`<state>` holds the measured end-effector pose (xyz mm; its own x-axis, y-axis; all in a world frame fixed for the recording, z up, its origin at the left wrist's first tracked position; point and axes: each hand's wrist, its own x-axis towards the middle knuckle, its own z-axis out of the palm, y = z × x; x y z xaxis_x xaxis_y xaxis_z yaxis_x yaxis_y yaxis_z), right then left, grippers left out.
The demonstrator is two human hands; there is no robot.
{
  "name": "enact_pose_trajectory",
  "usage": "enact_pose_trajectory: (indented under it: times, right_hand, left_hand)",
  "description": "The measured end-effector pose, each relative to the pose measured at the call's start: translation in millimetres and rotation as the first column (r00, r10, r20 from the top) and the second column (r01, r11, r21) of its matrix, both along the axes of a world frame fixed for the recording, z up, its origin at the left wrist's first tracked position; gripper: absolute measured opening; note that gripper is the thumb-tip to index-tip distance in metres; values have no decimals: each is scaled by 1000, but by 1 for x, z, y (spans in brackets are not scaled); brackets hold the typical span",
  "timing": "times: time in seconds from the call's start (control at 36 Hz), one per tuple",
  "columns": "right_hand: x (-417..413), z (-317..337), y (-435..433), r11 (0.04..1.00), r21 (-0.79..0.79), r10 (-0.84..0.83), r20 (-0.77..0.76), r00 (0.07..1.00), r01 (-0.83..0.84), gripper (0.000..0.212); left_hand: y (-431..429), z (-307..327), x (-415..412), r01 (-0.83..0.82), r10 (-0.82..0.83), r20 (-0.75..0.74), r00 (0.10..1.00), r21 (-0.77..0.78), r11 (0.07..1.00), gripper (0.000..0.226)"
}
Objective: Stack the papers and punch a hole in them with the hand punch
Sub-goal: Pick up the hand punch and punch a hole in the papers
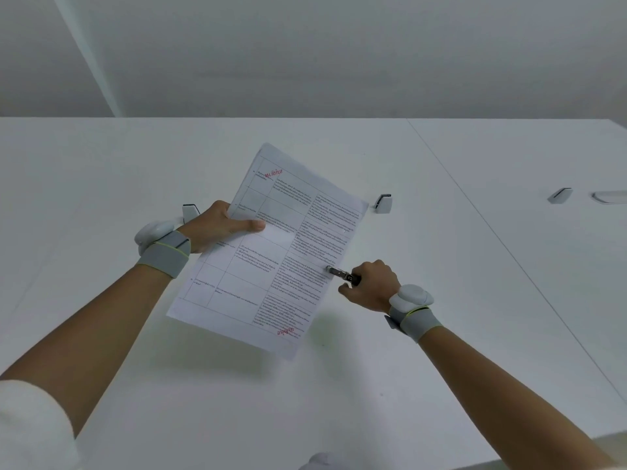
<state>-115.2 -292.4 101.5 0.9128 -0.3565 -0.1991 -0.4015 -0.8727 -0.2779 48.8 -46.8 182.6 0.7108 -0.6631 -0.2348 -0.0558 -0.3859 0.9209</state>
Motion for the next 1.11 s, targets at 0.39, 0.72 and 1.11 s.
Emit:
enact_pose_trajectory:
  times: [0.39,0.72,1.11]
  right_hand:
    - [-2,-7,6,996,11,84,-79,993,-83,35]
    - [-8,-17,17,991,35,130,-98,987,-127,37]
    - [-9,-21,22,993,35,117,-104,988,-114,38]
  left_hand:
    - [-5,-3,6,-123,124,23,992,-29,992,35]
    - [-6,-6,6,-162,161,-10,987,-80,984,34]
    - [-7,-11,9,-165,165,-16,986,-92,982,38]
